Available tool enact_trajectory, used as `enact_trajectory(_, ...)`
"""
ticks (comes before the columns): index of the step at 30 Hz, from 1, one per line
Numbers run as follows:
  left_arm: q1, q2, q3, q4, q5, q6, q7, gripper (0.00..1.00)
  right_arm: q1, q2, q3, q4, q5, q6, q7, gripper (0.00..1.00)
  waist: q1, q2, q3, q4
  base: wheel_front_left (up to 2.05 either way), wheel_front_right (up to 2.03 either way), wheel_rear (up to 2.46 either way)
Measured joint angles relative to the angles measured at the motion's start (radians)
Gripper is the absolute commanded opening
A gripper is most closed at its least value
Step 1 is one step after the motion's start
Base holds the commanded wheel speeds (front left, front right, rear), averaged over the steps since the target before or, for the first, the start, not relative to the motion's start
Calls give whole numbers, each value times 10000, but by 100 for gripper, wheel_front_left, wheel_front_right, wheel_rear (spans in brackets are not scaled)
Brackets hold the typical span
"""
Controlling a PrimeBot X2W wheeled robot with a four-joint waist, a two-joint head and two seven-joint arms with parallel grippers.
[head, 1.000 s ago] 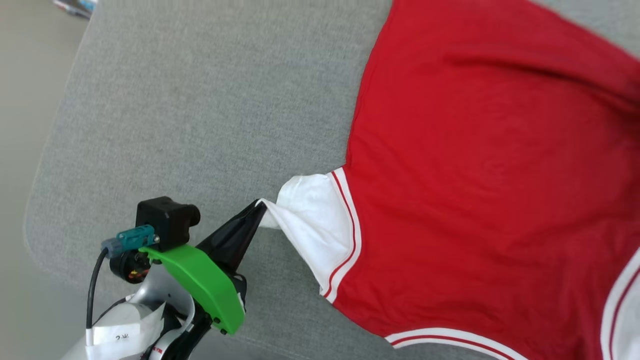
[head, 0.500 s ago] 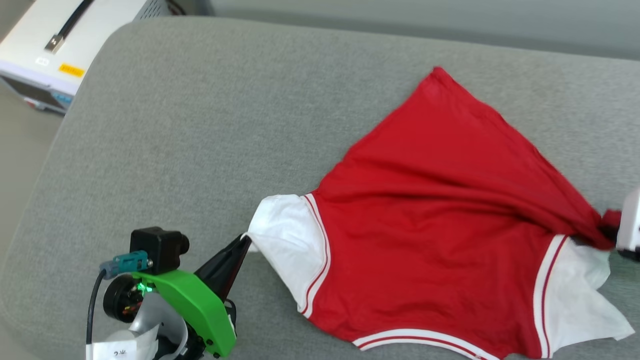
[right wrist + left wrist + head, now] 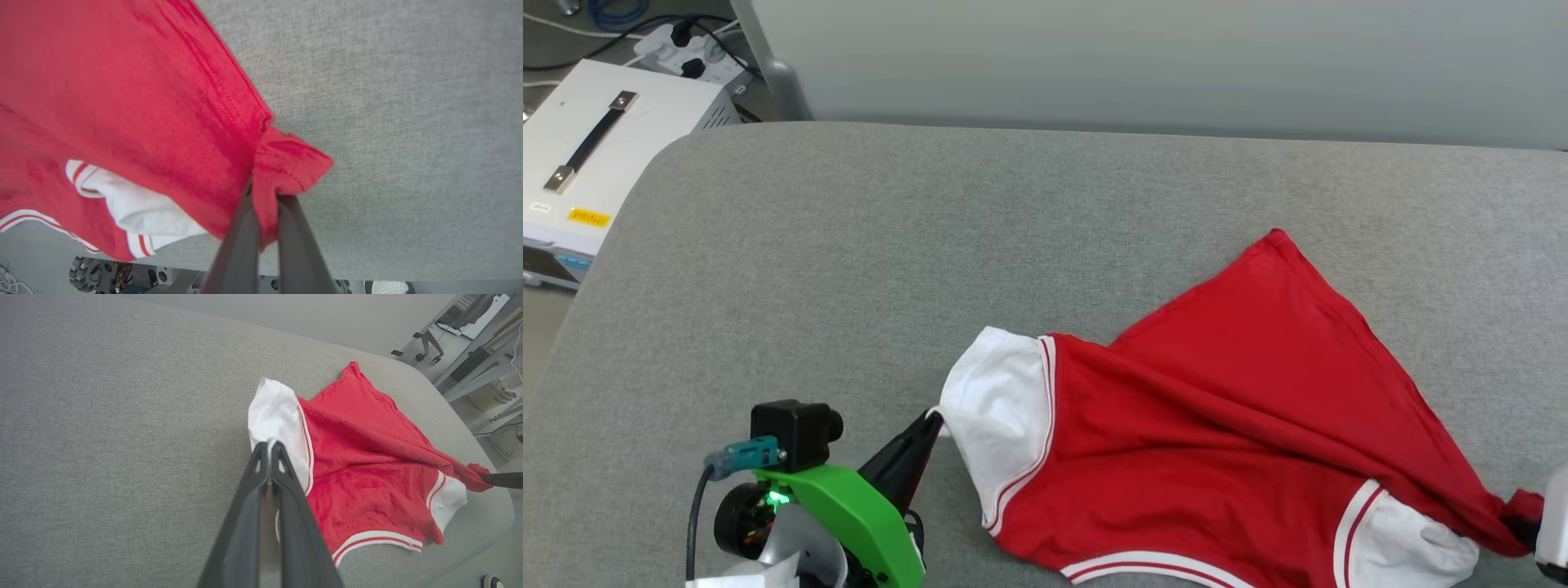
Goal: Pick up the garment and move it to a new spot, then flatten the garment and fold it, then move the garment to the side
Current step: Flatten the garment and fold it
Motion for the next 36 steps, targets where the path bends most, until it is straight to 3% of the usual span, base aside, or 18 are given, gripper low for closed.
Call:
enact_trajectory(5, -39, -121, -146, 192, 2, -98, 0, 0, 285, 360, -230, -339, -130, 0, 86, 0, 0, 0, 68, -30, 0, 0, 0)
enact_trajectory(6, -51, -127, -151, 213, 2, -100, 0, 0, 293, 360, -198, -476, -228, 0, 48, 100, 0, 0, 83, -22, 0, 0, 0)
enact_trajectory(15, -144, -115, -157, 130, 25, -128, 2, 0, 23, -8, 205, -1898, -293, 0, 529, 100, 0, 0, 181, 179, 0, 0, 0)
enact_trajectory(23, -391, -100, -232, -355, 155, -123, 27, 0, -2176, 151, 828, -2828, -309, 0, 1430, 100, 0, 0, 771, 478, 0, 0, 0)
enact_trajectory(36, -1102, -144, -360, -698, 347, -332, 15, 0, -5468, 33, 1170, -727, -1733, 0, 1699, 100, 1, 0, 2325, 1482, 0, 0, 0)
